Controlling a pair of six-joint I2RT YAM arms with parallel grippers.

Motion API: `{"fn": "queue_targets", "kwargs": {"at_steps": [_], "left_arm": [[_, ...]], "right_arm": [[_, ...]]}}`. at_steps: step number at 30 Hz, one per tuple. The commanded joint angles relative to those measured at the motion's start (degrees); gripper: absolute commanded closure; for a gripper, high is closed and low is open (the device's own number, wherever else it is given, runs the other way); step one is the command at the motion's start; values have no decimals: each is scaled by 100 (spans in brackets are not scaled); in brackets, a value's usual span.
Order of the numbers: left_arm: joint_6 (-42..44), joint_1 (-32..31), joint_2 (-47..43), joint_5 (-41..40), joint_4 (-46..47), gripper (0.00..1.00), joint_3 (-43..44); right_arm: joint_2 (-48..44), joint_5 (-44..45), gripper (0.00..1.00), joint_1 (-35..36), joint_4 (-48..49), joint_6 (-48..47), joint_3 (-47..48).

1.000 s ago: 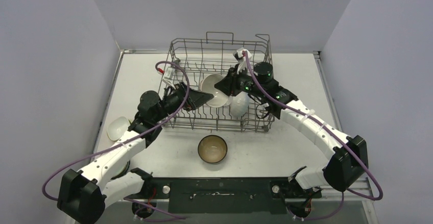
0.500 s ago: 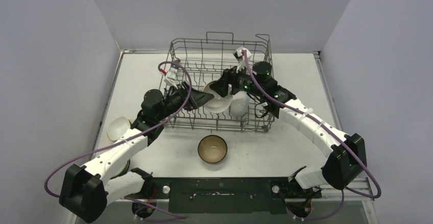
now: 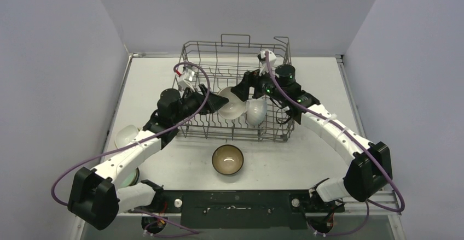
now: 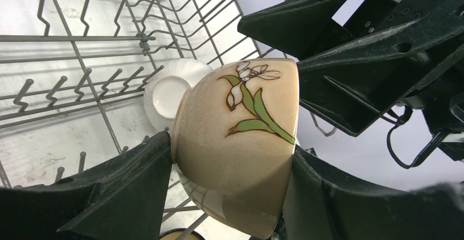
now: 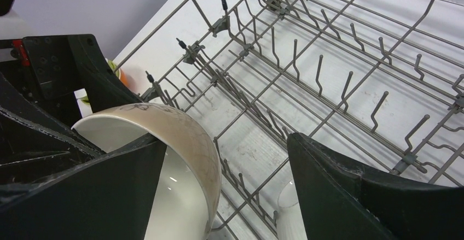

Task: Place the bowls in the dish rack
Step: Pick up the bowl from the dish rack.

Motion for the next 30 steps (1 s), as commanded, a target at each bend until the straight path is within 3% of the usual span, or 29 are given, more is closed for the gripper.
{"fn": "queue_targets", "kwargs": {"at_steps": [1,5,8,12,14,16,17,21,25,30], "left_arm": [[228,19,-83,-70,394,100,453],[270,19,-106,-111,416,100,465],[360,19,-134,-112,351,100,517],[380,36,-163,39,351,100,622],[322,45,-172,160,346,100,660],[226,61,-168,299,320,100,680],[172,75,-164,378,311,96,680],[-119,152,-134,740,285,59,626],[-234,215,-86,961,-64,37,674],[-426,239,-143,1040,-172,18,574]], "right_arm": [[113,54,18,-49,130,-180,-2],[237,-117,29,-47,143,-190,-19],[297,-228,46,-52,229,-206,-44],[340,-377,81,-44,382,-229,-61],[327,-401,91,-51,480,-252,-73],[302,-396,95,-49,561,-281,-64],[291,-395,95,-48,589,-285,-52],[323,-485,95,-45,541,-423,141],[366,-566,95,-46,444,-544,346],[378,-586,95,-48,368,-608,530]]}}
